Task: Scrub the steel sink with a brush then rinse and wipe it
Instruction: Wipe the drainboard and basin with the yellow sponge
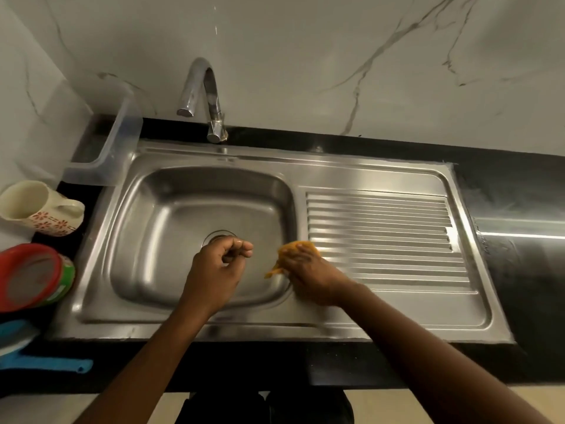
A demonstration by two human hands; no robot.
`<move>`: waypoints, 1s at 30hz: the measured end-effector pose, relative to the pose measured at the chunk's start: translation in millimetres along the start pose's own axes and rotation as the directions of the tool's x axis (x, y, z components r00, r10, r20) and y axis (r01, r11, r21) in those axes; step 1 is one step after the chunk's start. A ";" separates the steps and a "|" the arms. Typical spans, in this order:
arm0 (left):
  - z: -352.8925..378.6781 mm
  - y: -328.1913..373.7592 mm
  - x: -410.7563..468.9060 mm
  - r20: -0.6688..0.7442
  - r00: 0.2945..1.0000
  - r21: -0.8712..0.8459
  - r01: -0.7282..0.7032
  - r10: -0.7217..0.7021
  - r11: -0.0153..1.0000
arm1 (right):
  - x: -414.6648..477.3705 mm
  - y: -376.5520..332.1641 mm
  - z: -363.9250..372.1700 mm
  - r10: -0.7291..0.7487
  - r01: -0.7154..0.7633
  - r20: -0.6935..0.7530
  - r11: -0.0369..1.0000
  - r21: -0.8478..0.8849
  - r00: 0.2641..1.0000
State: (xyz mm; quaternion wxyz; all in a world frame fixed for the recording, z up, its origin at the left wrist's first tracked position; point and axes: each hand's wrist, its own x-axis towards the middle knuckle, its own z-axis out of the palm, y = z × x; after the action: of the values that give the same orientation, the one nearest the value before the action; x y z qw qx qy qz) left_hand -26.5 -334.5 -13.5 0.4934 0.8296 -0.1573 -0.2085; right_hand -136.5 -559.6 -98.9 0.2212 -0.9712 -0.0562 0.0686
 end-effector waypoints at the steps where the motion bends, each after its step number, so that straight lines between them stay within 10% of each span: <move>1: -1.9 -0.4 -1.3 0.011 1.000 -0.001 -0.006 0.006 1.000 | -8.2 -9.0 5.5 0.002 -0.002 0.010 1.000 0.021 1.000; 9: -22.0 -6.5 -16.4 0.024 0.999 -0.010 -0.021 0.022 1.000 | -31.3 -71.9 -0.9 0.299 -0.359 0.203 0.831 0.425 0.932; 12: -27.8 -11.5 -27.3 0.010 1.000 -0.024 -0.010 0.011 1.000 | -25.8 -79.1 -23.2 0.431 -0.578 0.419 0.359 0.733 0.799; 15: -32.4 -15.2 -38.0 -0.045 0.999 -0.059 0.018 -0.021 0.998 | -21.2 -79.2 -36.8 0.407 -0.440 0.478 -0.191 0.878 0.778; 18: -36.1 -17.4 -49.8 -0.107 0.992 -0.082 0.055 -0.063 0.995 | -23.5 -68.7 -46.5 0.439 -0.239 0.411 -0.396 0.887 0.799; 21: -38.2 -17.0 -64.1 -0.155 0.983 -0.096 0.088 -0.102 0.991 | -31.6 -58.8 -34.5 0.462 -0.308 0.364 -0.193 0.931 0.809; 23: -39.6 -16.6 -73.2 -0.178 0.976 -0.100 0.106 -0.123 0.989 | -44.2 -51.5 -24.8 0.447 -0.424 0.210 0.457 0.782 0.870; 25: -42.1 -16.8 -82.7 -0.208 0.967 -0.117 0.123 -0.145 0.986 | -55.0 -38.0 -16.5 0.218 -0.235 0.118 0.959 0.156 0.969; 27: -46.5 -18.4 -92.1 -0.228 0.960 -0.134 0.135 -0.163 0.982 | -59.9 -28.2 -18.2 0.009 0.015 0.135 0.985 -0.174 0.991; 30: -49.5 -23.5 -104.2 -0.246 0.949 -0.151 0.163 -0.197 0.975 | -61.8 -23.4 -22.3 -0.070 0.154 0.373 0.967 -0.201 0.925</move>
State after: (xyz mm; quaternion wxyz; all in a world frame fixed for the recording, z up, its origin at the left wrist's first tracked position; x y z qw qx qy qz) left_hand -90.4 -237.7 6.7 0.5411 0.8271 -0.0010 -0.1521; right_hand -195.6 -556.7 -62.1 0.0983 -0.9557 -0.1594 0.2270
